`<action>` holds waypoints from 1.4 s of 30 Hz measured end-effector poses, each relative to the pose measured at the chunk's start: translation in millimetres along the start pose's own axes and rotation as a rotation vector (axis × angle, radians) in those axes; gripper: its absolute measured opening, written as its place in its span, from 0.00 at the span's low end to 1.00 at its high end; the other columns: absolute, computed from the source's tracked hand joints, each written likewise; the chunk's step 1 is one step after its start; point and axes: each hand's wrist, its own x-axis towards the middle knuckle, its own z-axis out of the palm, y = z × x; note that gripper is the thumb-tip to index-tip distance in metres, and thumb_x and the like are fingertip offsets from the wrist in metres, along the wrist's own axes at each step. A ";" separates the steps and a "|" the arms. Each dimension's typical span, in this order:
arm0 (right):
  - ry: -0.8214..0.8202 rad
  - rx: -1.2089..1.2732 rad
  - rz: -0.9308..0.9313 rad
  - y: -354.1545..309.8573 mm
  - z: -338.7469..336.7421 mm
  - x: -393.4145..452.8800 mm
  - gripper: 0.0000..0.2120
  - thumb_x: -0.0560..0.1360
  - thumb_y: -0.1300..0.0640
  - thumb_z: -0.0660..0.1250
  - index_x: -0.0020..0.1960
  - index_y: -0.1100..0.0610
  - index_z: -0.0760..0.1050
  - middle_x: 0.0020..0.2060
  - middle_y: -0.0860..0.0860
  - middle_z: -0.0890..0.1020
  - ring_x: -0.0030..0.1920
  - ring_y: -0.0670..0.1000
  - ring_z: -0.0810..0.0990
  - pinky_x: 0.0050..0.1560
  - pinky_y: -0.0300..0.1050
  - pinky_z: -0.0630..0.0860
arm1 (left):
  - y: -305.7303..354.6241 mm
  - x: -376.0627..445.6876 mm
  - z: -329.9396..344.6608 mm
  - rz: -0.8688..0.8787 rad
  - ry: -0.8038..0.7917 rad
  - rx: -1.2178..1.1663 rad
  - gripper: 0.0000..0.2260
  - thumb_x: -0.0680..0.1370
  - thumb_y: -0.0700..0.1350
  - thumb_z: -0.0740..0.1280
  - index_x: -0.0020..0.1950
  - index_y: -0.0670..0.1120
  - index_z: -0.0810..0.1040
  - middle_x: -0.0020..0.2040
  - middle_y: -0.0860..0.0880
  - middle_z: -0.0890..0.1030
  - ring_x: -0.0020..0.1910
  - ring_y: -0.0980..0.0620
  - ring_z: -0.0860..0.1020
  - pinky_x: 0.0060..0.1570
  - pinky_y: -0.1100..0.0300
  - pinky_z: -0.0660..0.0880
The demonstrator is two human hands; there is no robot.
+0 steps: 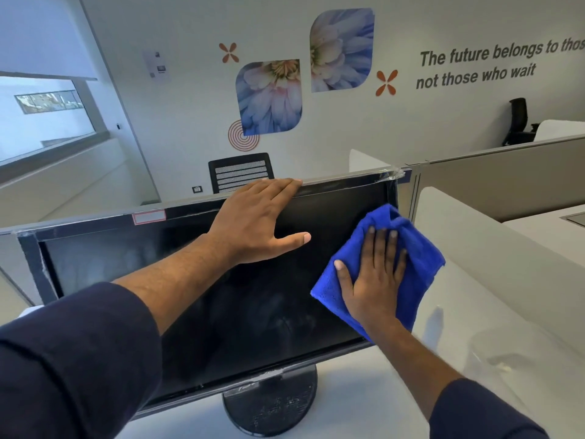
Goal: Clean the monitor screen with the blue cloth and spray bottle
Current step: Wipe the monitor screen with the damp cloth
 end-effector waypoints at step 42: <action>-0.224 -0.055 -0.082 -22.7 39.4 -132.1 0.39 0.78 0.32 0.46 0.79 0.58 0.48 0.77 0.55 0.58 0.79 0.58 0.51 0.75 0.57 0.50 | 4.1 -2.6 6.3 -0.014 0.078 0.074 0.36 0.80 0.68 0.49 0.80 0.45 0.58 0.74 0.48 0.70 0.71 0.47 0.69 0.73 0.51 0.61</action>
